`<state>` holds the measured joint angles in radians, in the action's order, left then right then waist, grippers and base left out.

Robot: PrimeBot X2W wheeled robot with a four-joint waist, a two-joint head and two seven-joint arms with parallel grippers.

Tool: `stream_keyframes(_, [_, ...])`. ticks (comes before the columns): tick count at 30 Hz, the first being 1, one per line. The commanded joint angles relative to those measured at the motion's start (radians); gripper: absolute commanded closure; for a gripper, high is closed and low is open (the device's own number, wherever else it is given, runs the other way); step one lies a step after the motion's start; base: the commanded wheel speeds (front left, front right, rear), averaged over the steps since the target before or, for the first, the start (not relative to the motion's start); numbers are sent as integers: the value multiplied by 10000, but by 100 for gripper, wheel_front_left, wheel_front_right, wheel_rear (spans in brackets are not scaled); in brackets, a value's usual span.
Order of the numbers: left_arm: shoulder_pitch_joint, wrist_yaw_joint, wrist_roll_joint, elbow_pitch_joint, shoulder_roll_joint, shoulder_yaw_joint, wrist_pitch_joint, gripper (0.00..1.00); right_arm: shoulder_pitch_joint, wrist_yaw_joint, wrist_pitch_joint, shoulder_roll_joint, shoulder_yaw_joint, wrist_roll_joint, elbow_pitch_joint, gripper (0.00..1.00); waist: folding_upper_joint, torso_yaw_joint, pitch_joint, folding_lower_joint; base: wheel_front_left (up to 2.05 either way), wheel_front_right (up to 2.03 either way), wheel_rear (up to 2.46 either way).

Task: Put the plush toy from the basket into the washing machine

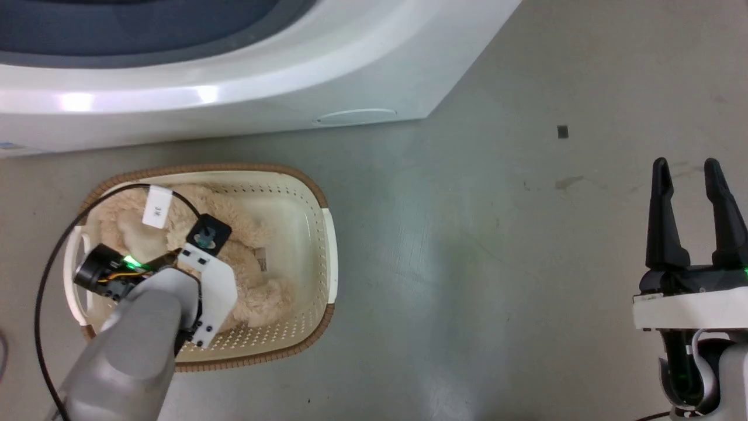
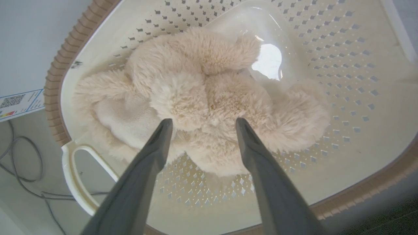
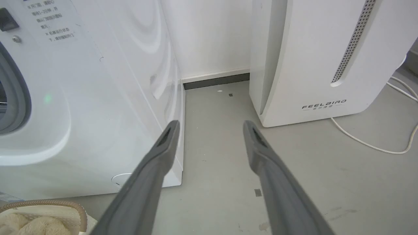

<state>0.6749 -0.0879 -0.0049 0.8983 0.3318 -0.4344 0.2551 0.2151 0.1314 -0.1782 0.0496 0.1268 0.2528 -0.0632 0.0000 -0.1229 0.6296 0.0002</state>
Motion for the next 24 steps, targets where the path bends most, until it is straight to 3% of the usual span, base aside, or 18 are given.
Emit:
stream_keyframes(1, [352, -28, -89, 289, 135, -129, 58, 0, 229, -5, -99, 5, 86, 100, -72, 0, 0, -77, 333, -2, 0, 0, 0])
stream_keyframes(24, [2591, 322, -390, 2488, 559, -1380, -228, 0, 1058, -6, -557, 6, 493, 566, -288, 0, 0, -199, 2654, -2, 0, 0, 0])
